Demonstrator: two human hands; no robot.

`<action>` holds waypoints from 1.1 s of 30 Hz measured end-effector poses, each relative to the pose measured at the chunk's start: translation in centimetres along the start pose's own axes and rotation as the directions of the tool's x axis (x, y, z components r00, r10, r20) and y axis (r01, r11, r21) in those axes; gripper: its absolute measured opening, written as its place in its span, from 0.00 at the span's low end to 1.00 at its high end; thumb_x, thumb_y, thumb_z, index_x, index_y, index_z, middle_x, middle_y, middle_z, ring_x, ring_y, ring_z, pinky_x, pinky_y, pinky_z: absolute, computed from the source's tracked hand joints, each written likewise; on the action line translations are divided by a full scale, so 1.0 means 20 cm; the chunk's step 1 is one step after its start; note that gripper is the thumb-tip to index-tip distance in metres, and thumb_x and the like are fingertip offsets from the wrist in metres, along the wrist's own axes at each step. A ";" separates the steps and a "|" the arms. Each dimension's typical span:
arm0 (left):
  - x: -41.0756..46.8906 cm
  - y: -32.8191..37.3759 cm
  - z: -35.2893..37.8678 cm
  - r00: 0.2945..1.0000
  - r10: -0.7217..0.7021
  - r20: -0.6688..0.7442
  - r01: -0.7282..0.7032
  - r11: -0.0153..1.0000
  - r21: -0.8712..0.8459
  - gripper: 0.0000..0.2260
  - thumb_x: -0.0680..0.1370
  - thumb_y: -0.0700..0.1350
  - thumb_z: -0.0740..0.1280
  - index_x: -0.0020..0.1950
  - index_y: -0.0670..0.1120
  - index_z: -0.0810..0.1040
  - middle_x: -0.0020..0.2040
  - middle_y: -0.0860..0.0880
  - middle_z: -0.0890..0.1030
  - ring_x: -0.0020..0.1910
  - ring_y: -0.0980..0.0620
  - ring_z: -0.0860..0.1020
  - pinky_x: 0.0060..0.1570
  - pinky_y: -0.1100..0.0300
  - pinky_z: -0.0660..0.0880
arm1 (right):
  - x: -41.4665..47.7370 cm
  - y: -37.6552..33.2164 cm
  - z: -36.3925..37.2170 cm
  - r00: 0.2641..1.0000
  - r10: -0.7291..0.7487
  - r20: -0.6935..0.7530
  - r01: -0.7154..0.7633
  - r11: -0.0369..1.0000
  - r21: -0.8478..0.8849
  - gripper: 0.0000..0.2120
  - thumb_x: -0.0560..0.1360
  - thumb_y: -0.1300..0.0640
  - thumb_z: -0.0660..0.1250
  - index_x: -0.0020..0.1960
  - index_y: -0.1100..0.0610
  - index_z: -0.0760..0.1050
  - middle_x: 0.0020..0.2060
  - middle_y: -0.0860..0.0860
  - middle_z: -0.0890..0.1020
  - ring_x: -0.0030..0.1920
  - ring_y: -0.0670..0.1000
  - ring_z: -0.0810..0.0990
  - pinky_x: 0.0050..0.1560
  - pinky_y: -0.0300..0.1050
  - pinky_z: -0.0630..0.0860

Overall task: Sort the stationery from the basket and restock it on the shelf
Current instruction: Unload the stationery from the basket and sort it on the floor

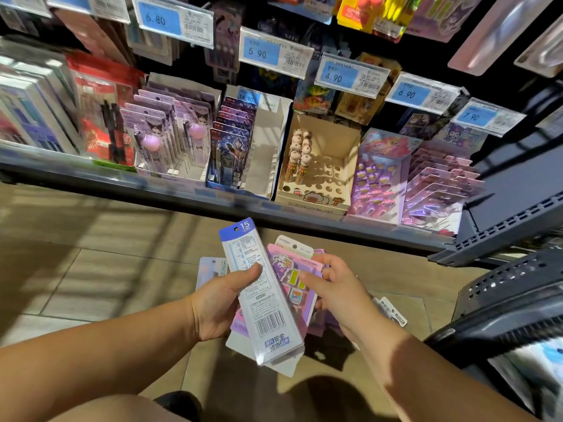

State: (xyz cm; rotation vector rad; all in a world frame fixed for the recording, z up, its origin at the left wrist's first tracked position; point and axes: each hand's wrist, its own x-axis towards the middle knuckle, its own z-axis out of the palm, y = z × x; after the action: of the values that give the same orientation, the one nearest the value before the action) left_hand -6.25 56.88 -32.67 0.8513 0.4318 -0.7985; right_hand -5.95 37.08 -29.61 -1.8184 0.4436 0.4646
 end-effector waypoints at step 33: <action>0.05 -0.01 -0.20 0.977 0.114 -0.181 -0.086 0.984 0.155 0.12 0.80 0.38 0.63 0.63 0.42 0.74 0.54 0.40 0.84 0.44 0.46 0.85 0.36 0.55 0.82 | 0.05 0.26 -0.22 0.840 0.449 -0.305 -0.101 0.681 0.725 0.04 0.79 0.66 0.62 0.52 0.62 0.74 0.41 0.55 0.79 0.40 0.52 0.79 0.47 0.47 0.77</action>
State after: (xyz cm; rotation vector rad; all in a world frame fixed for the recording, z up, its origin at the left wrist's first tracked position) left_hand -5.85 59.55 -35.78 1.0837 0.4980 -0.6637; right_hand -7.51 31.40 -33.16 -1.0947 1.0970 0.0245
